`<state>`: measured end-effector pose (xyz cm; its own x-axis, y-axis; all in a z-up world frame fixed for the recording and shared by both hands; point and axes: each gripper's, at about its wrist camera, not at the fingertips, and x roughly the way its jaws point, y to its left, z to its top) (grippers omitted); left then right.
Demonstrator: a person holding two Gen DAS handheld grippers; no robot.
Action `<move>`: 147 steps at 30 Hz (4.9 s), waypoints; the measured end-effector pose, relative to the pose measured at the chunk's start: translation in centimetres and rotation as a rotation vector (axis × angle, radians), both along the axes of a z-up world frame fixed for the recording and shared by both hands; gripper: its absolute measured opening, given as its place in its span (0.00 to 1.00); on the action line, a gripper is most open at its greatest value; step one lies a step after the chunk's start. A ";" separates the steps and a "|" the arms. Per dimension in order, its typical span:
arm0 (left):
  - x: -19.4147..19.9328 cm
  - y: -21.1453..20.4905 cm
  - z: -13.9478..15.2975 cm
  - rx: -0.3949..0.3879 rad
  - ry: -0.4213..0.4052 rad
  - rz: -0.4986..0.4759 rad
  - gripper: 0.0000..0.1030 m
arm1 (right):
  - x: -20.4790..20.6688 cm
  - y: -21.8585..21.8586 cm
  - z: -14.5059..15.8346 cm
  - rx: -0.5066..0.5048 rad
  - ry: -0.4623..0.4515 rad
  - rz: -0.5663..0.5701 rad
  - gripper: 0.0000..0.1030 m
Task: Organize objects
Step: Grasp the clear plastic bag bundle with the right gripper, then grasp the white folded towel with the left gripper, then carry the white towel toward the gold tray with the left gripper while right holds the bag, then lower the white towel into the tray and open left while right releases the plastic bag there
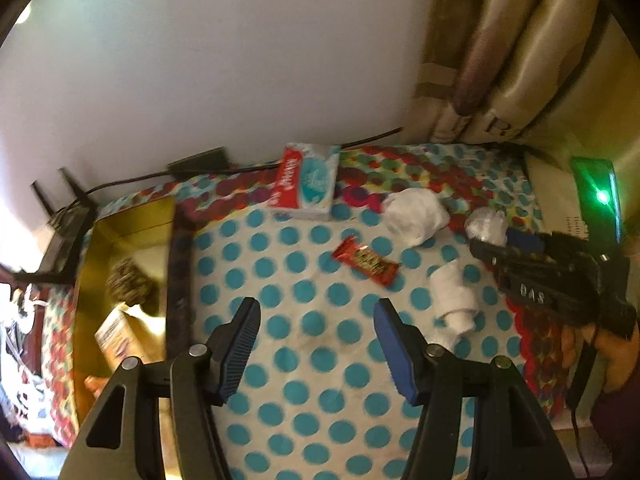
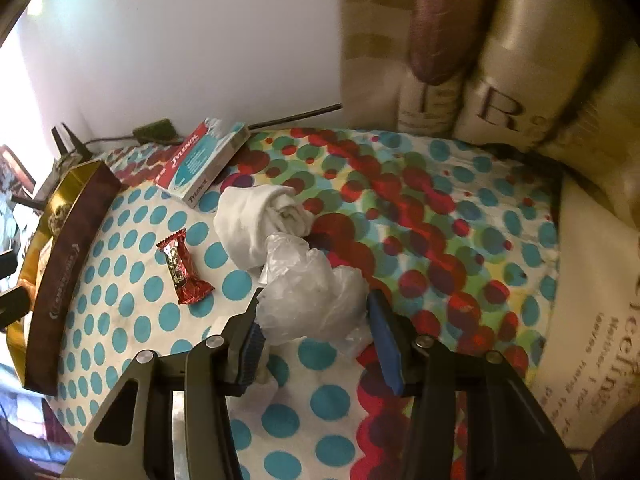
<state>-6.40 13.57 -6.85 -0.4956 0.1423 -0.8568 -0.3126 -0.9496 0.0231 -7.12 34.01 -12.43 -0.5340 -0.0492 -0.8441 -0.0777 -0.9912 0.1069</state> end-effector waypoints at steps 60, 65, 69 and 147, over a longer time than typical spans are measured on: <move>-8.7 10.4 -5.2 0.037 -0.073 -0.134 0.42 | 5.6 4.2 1.0 -0.141 0.037 -0.135 0.46; -6.8 7.3 -3.1 0.060 -0.043 -0.090 0.42 | 5.6 4.0 1.0 -0.136 0.041 -0.138 0.46; -5.5 4.3 -1.9 0.051 -0.015 -0.042 0.42 | 5.4 3.6 0.6 -0.138 0.036 -0.140 0.46; 4.7 -24.4 -3.4 0.077 -0.069 0.476 0.57 | -2.4 -23.8 4.4 -0.047 0.101 0.447 0.46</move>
<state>-1.68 -10.79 -10.26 -0.4636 -0.0226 -0.8857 0.1588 -0.9856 -0.0579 -9.53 10.25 -8.03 -0.5307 -0.3309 -0.7803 0.3698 -0.9188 0.1381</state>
